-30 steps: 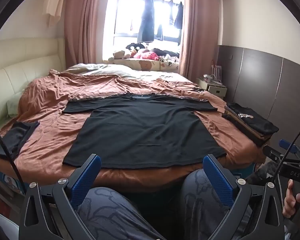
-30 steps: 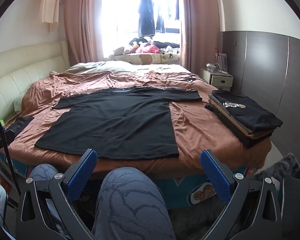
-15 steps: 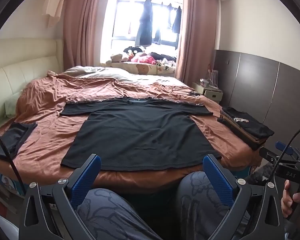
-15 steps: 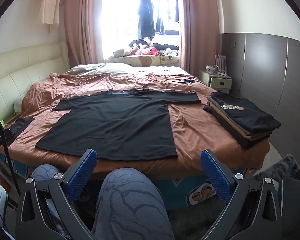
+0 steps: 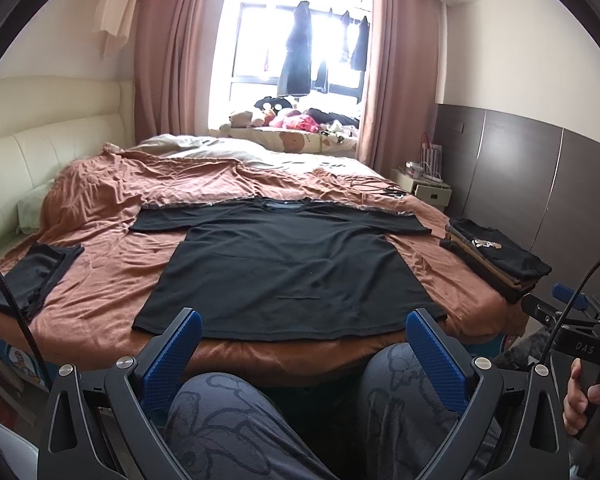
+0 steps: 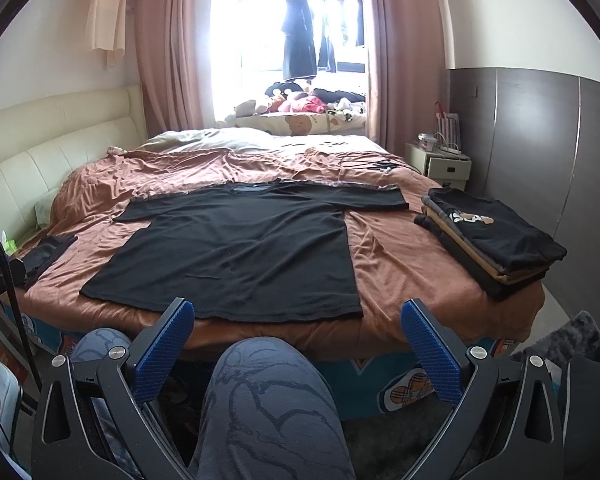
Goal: Fold small clothes
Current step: 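Move both tools toward the black t-shirt lying flat on the bed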
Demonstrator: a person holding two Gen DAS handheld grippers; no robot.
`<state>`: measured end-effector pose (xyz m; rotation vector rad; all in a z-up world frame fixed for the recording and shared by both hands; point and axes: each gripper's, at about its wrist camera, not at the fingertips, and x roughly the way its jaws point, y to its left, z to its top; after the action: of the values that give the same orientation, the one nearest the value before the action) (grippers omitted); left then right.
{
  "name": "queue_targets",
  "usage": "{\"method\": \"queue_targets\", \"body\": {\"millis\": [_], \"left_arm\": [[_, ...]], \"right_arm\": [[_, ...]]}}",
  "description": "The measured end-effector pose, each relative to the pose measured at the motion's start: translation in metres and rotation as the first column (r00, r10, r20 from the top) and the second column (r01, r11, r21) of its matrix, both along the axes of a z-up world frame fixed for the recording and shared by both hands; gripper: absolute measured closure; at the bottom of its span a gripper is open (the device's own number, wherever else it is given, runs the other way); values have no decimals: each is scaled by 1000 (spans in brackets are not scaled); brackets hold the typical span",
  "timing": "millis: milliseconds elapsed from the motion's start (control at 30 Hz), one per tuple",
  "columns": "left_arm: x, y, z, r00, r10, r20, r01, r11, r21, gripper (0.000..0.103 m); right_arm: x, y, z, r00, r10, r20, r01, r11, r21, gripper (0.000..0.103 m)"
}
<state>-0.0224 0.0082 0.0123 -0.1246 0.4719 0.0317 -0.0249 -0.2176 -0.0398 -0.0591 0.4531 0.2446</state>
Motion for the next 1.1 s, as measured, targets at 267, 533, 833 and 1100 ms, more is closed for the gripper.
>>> {"method": "queue_targets", "body": {"millis": [267, 533, 833, 1100], "left_arm": [[-5, 4, 3, 1000, 6, 15, -6, 1000, -1, 0], [-3, 1, 3, 999, 16, 27, -16, 1000, -11, 1], [1, -4, 5, 999, 25, 23, -25, 1000, 4, 1], [-4, -1, 6, 999, 39, 22, -39, 999, 9, 1]], "right_arm": [[-2, 2, 3, 1000, 11, 1, -11, 1000, -7, 0], [3, 0, 3, 1000, 23, 4, -23, 1000, -6, 0], [7, 0, 3, 1000, 27, -3, -27, 1000, 1, 0], [4, 3, 5, 999, 35, 5, -35, 999, 15, 0]]}}
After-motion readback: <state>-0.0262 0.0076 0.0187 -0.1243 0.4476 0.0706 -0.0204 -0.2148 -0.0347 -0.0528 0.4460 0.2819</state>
